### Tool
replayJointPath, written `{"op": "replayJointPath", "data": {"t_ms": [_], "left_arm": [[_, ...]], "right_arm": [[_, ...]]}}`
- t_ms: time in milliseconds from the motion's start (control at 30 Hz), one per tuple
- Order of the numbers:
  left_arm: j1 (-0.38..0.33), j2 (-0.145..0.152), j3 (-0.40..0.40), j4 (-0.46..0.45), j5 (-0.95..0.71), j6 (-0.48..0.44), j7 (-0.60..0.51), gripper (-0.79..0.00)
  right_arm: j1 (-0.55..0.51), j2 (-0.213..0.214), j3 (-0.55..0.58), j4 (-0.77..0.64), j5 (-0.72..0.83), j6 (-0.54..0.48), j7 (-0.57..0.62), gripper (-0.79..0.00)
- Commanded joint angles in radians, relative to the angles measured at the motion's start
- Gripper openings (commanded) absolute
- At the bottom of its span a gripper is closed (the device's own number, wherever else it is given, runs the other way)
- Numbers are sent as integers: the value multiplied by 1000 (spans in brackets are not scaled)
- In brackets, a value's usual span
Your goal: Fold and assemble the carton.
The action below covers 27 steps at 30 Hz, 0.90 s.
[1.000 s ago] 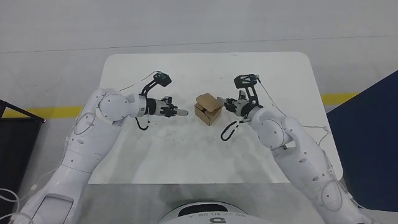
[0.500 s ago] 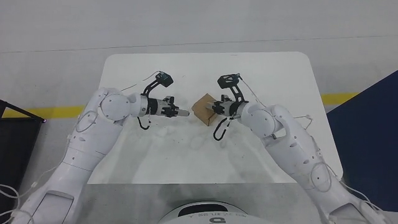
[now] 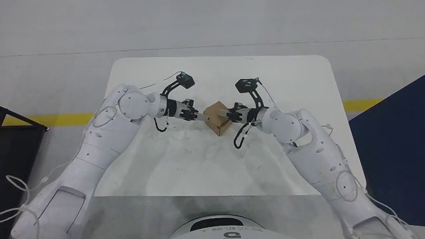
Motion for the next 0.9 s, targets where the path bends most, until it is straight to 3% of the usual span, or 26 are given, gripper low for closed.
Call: {"op": "replayJointPath", "data": {"t_ms": [0,433,867], "left_arm": [[-9,-2,10,9,5,10,-6,0],[-70,-28,86,62,-1,23,12,0],[-62,-24,82,73,-22,21,12,0]], "right_arm": [[-1,0,0,-1,1,0,-2,-231],[12,-6,-24,3,19,9,4,-237],[11,-6,-34,-2,-7,30,1,-209]]}}
